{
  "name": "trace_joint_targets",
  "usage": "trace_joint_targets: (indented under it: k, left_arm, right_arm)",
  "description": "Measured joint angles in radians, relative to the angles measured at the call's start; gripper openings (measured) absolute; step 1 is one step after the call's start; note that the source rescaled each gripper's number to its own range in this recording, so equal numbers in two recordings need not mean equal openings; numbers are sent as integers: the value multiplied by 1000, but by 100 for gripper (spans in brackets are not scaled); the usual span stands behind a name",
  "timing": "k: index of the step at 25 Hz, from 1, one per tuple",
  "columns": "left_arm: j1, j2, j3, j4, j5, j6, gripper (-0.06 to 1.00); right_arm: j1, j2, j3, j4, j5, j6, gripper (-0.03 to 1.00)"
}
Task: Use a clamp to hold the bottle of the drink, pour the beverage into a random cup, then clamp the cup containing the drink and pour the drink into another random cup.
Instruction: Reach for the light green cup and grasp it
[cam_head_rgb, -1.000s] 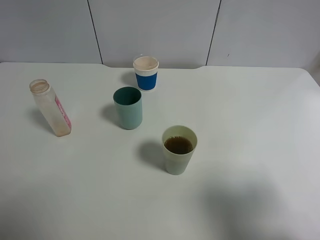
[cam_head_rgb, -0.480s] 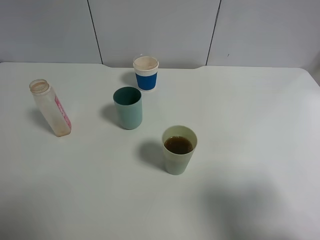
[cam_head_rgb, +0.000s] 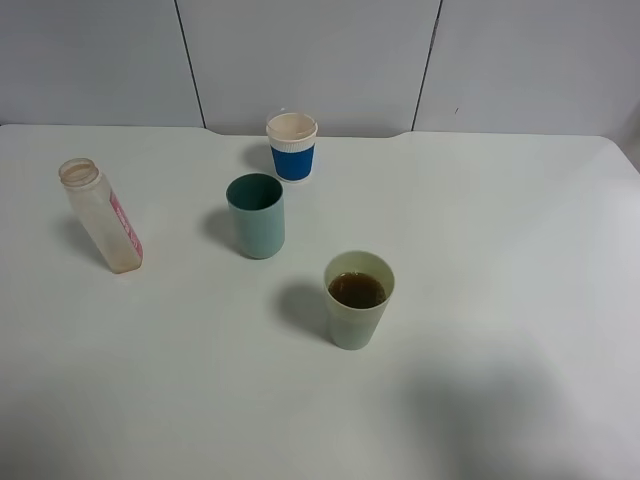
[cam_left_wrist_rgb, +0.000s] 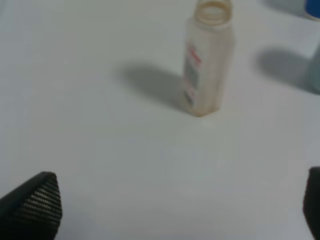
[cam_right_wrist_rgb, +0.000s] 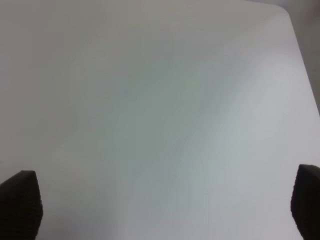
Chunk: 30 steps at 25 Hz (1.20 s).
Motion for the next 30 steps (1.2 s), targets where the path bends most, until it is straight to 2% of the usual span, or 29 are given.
trace_joint_targets:
  k: [30]
  left_arm:
    - [-8,0,0,0,0,0,93]
  right_arm:
    - [0,0,0,0,0,0,100]
